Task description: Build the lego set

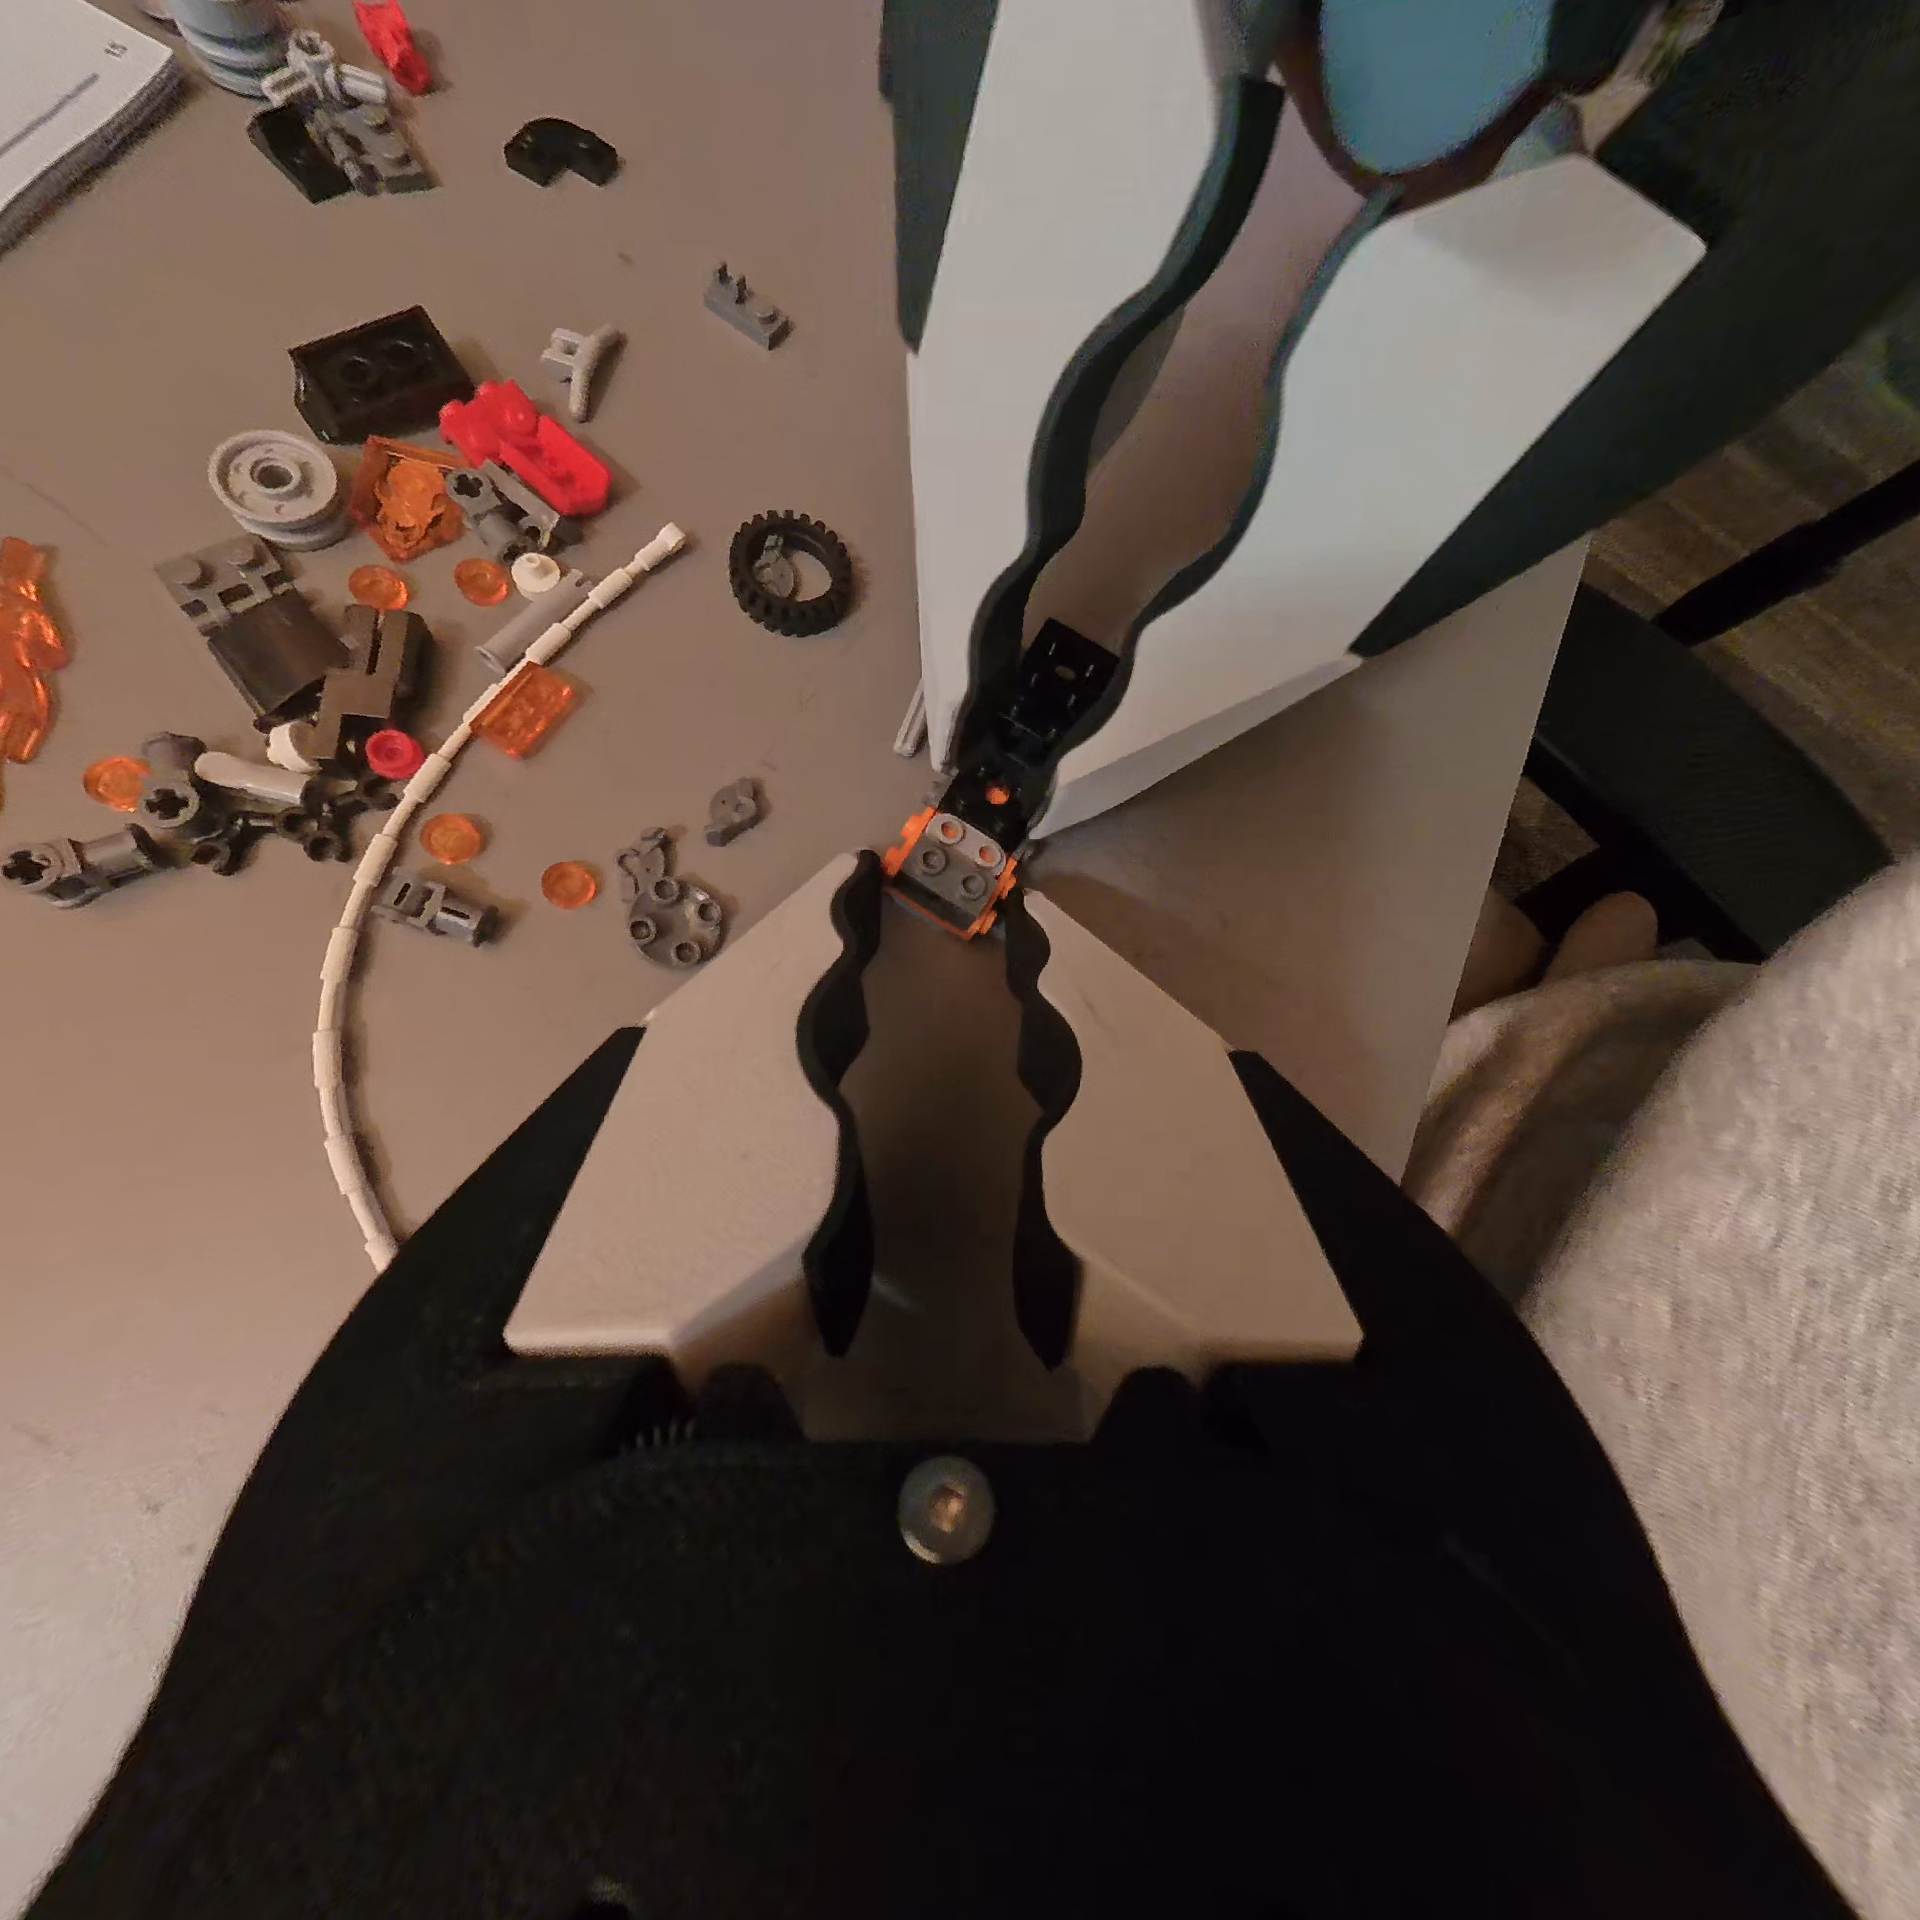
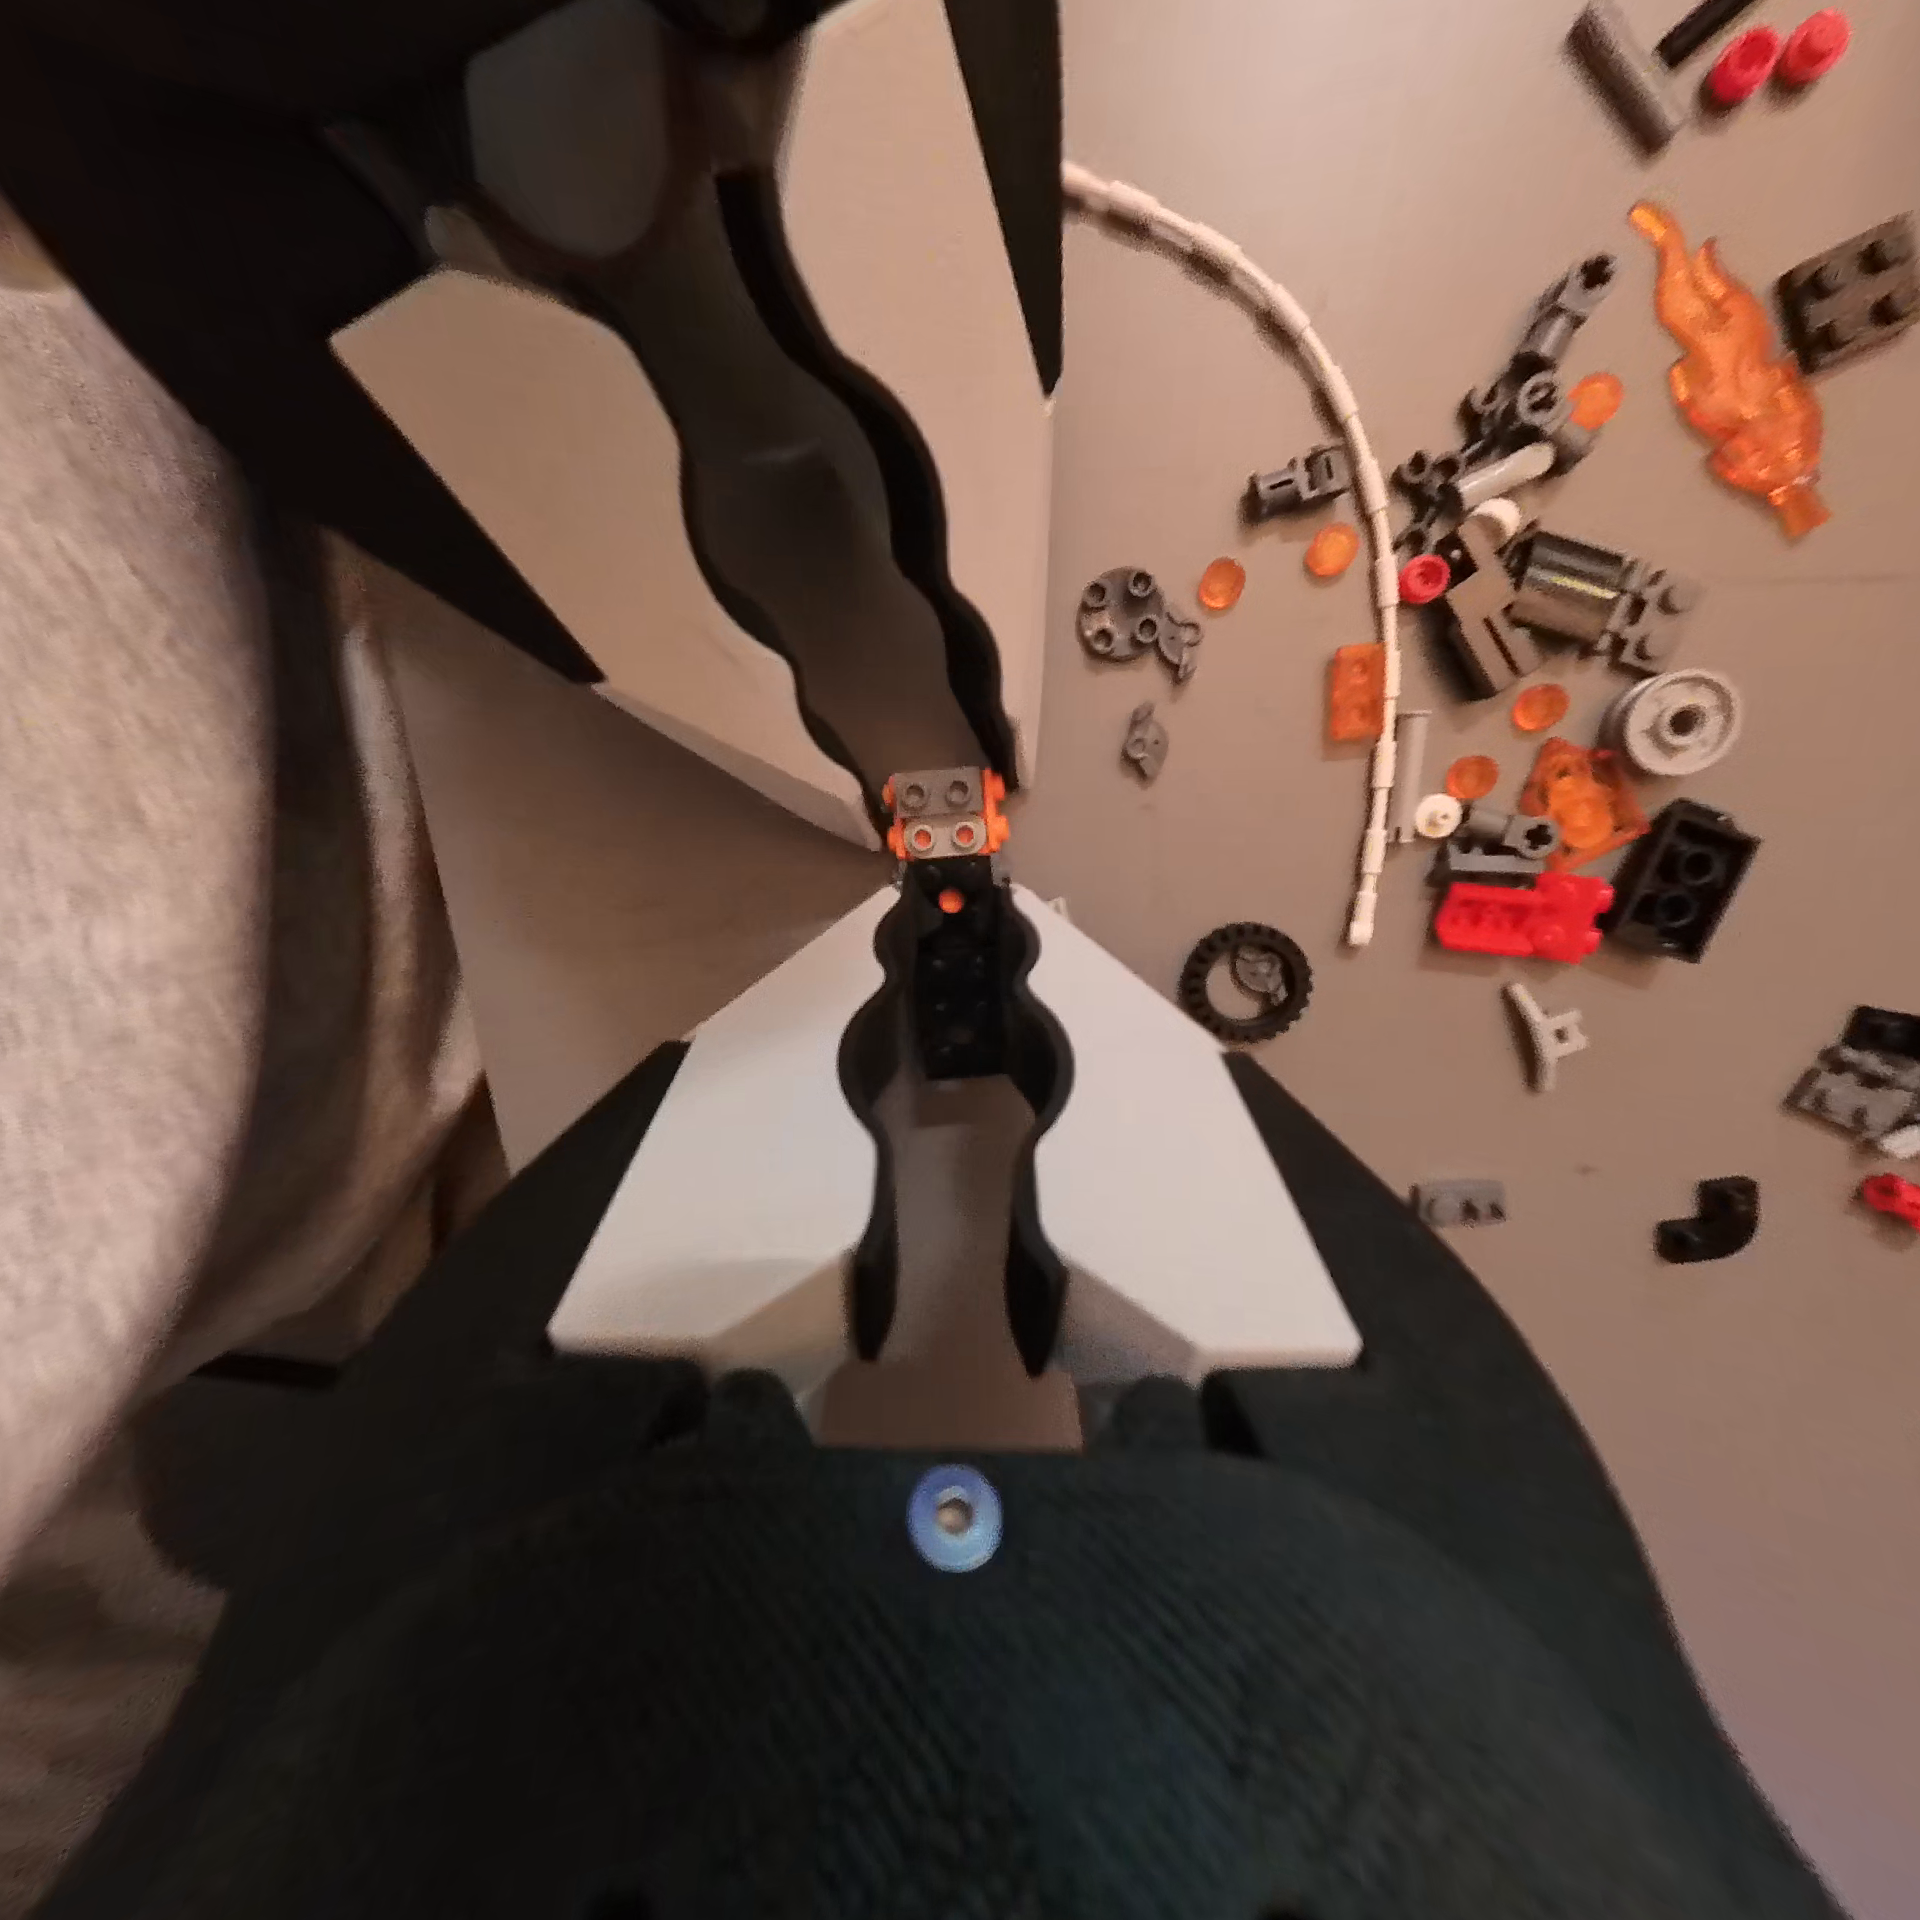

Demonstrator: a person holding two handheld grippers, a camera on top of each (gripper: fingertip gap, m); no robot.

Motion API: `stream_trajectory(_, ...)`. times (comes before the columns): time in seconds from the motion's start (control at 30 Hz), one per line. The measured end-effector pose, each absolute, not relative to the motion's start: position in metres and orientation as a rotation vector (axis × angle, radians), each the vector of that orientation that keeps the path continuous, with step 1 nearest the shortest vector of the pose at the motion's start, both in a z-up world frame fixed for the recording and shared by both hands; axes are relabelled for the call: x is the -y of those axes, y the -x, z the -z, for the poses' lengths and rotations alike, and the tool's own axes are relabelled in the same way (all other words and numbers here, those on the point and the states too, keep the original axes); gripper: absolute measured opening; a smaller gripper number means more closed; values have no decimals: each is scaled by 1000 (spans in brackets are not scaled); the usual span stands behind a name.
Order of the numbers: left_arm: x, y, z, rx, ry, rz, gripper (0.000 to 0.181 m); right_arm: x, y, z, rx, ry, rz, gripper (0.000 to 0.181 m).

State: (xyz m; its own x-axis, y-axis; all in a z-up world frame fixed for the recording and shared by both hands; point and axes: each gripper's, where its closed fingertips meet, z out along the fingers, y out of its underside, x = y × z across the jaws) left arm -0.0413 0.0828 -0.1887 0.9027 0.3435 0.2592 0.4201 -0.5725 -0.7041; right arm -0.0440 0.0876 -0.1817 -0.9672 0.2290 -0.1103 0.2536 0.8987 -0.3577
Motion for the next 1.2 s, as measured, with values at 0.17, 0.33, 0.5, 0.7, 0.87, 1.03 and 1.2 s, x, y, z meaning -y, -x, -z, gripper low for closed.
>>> stream_trajectory(0.17, -82, 42, 188, 555, 2224, 122, 22, -88, 45, 178, -3103, -311, 670, 11)
stream_trajectory(0.33, -83, 42, 188, 554, 2224, 123, 22, -84, 43, 176, -3080, -296, 677, 3)
stream_trajectory(0.5, -83, 43, 189, 549, 2231, 104, 22, -84, 41, 178, -3020, -323, 646, 0)
stream_trajectory(0.7, -83, 43, 189, 551, 2230, 108, 21, -84, 41, 178, -2973, -371, 571, 0)
stream_trajectory(0.87, -83, 43, 189, 552, 2230, 107, 22, -85, 41, 179, -2923, -398, 520, 0)
stream_trajectory(1.03, -83, 43, 189, 549, 2234, 96, 22, -85, 41, 180, -2954, -397, 440, 0)
stream_trajectory(1.2, -82, 44, 189, 554, 2234, 87, 22, -84, 42, 180, -2913, -430, 450, 0)
